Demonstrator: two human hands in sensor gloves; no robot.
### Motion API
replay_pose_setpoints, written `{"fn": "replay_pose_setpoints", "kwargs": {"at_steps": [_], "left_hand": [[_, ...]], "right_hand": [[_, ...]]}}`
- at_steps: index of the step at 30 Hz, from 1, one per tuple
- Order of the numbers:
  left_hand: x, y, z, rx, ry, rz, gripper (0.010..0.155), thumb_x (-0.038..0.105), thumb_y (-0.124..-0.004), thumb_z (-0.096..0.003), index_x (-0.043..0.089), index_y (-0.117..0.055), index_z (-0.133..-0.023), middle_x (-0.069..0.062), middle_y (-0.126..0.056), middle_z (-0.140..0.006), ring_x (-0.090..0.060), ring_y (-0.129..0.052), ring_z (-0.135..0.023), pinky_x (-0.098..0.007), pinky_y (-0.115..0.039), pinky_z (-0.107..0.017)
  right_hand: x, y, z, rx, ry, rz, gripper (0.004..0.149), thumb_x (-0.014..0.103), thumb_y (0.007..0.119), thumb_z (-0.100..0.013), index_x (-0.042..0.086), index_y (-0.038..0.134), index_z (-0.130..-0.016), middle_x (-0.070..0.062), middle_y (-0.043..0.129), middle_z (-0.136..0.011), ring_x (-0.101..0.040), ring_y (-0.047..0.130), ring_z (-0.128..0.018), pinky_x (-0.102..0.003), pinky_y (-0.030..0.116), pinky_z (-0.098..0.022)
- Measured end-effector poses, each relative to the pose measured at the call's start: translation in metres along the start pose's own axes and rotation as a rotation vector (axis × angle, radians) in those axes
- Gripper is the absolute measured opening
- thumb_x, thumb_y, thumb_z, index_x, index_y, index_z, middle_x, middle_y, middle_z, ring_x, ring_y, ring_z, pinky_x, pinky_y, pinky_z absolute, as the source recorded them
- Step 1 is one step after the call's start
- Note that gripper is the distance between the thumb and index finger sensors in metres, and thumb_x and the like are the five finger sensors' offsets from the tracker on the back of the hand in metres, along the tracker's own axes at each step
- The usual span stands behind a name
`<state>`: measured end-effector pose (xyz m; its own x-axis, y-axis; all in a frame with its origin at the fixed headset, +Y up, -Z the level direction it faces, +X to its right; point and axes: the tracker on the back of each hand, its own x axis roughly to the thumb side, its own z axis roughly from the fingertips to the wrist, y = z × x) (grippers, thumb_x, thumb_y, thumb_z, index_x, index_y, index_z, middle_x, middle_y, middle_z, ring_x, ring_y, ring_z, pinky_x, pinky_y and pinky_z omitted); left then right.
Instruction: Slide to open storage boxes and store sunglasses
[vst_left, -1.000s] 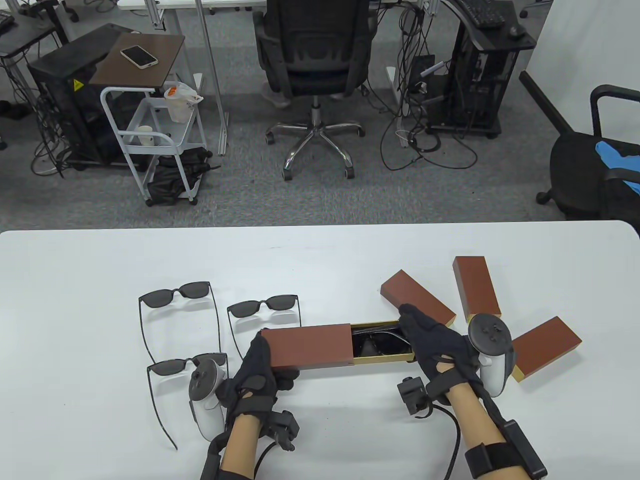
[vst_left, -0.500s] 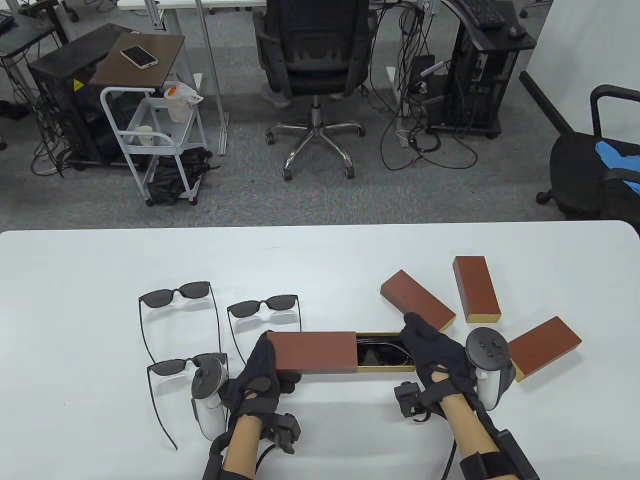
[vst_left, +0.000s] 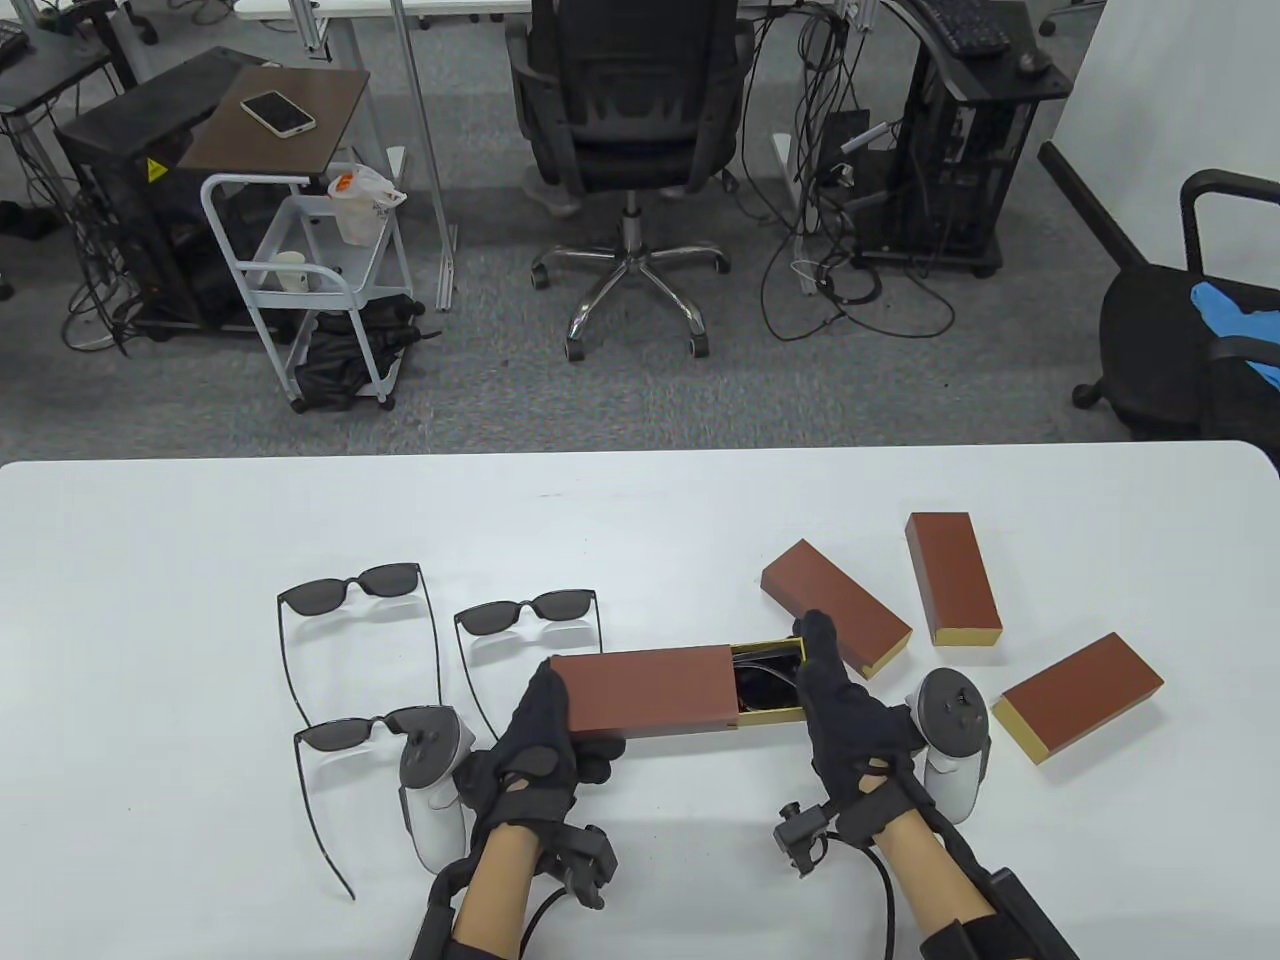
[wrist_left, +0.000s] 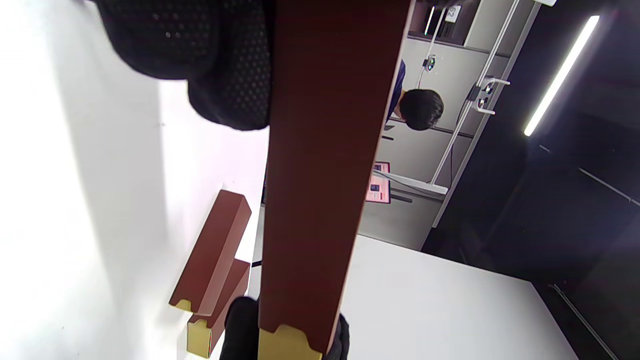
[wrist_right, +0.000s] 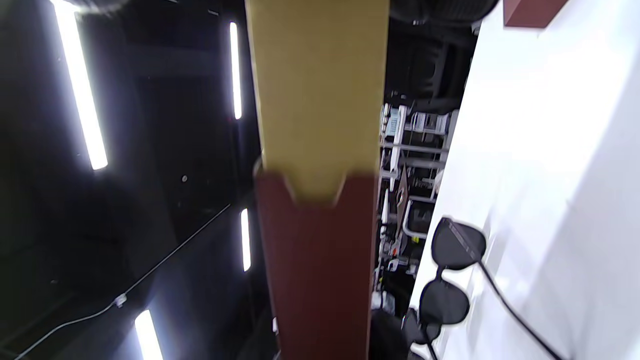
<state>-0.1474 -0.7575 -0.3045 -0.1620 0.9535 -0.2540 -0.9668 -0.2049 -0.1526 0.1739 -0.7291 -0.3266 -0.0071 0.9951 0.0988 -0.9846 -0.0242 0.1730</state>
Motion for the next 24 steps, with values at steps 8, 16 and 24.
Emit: {"fn": "replay_pose_setpoints", "kwargs": {"at_steps": [8, 16, 24], "left_hand": [[0.000, -0.013, 0.001, -0.043, 0.031, -0.023, 0.076, 0.059, -0.045, -0.0532, 0.017, -0.025, -0.114, -0.011, -0.077, -0.095, -0.027, -0.092, -0.070, -0.047, -0.079, -0.050], [-0.002, -0.020, 0.000, -0.076, 0.043, -0.034, 0.077, 0.060, -0.045, -0.0532, 0.017, -0.022, -0.113, -0.012, -0.075, -0.096, -0.029, -0.091, -0.073, -0.048, -0.078, -0.052], [0.003, -0.008, 0.000, -0.015, 0.008, -0.091, 0.076, 0.063, -0.051, -0.0540, 0.021, -0.031, -0.115, -0.009, -0.080, -0.091, -0.026, -0.092, -0.066, -0.047, -0.078, -0.050]], "right_hand": [[-0.005, 0.016, 0.000, 0.124, 0.011, -0.012, 0.088, 0.075, 0.053, -0.035, 0.026, 0.017, -0.098, -0.007, 0.012, -0.107, -0.034, 0.023, -0.098, -0.049, 0.039, -0.072], [-0.006, 0.023, 0.000, 0.173, 0.012, 0.017, 0.088, 0.076, 0.051, -0.035, 0.028, 0.012, -0.097, -0.006, 0.006, -0.106, -0.034, 0.016, -0.098, -0.051, 0.034, -0.072], [0.009, 0.016, -0.001, 0.125, -0.103, 0.131, 0.081, 0.061, 0.081, -0.033, 0.033, 0.043, -0.099, -0.012, 0.031, -0.109, -0.042, 0.040, -0.098, -0.055, 0.050, -0.070]]}}
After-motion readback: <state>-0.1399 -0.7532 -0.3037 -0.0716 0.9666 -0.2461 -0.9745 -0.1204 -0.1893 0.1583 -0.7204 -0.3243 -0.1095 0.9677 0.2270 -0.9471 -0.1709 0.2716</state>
